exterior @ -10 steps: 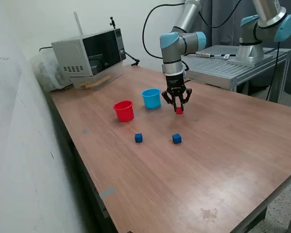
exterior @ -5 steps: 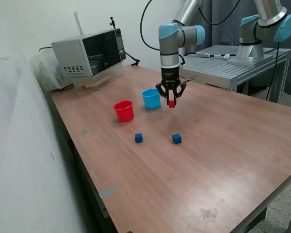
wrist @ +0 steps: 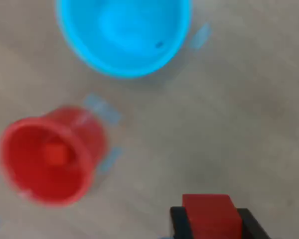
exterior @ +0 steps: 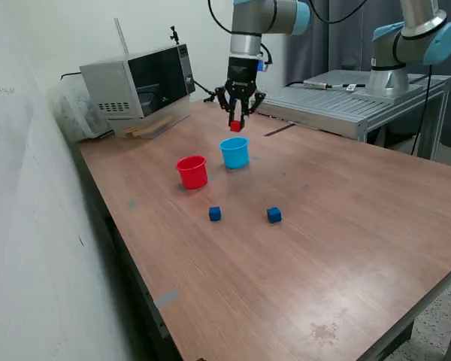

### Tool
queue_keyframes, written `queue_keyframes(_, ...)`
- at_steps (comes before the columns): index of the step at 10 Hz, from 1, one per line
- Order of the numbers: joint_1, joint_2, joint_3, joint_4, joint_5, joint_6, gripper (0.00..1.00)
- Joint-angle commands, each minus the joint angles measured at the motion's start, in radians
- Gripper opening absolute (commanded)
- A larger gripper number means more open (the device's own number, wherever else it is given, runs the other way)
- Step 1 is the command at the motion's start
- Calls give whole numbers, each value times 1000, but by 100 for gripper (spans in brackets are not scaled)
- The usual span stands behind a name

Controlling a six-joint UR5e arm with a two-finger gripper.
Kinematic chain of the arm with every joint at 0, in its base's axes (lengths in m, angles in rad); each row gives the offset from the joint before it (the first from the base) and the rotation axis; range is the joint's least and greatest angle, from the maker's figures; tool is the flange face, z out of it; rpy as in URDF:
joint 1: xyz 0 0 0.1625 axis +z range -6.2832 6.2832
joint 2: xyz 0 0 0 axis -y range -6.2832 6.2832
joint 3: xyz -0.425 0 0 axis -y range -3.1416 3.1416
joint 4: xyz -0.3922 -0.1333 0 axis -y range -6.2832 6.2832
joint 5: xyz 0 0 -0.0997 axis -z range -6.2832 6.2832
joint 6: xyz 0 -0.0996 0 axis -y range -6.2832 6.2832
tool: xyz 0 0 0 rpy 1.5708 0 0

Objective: Place red objects in the red bin, and blue objects in the blue bin.

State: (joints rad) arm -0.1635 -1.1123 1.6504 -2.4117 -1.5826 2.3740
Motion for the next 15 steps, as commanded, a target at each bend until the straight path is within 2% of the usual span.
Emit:
queue_keyframes(1, -54, -14, -235, 246, 1, 62, 0)
queue_keyframes(3, -64, 66, -338, 267, -4, 60, 0)
queue_keyframes(6, -67, 178, -447, 284, -1, 82, 0)
queue_keyframes(8, -59, 247, -546, 405, 6, 99, 0)
queue_keyframes(11, -59, 321, -613, 424, 0, 106, 0)
queue_keyframes(15, -67, 397, -636, 439, -4, 105, 0)
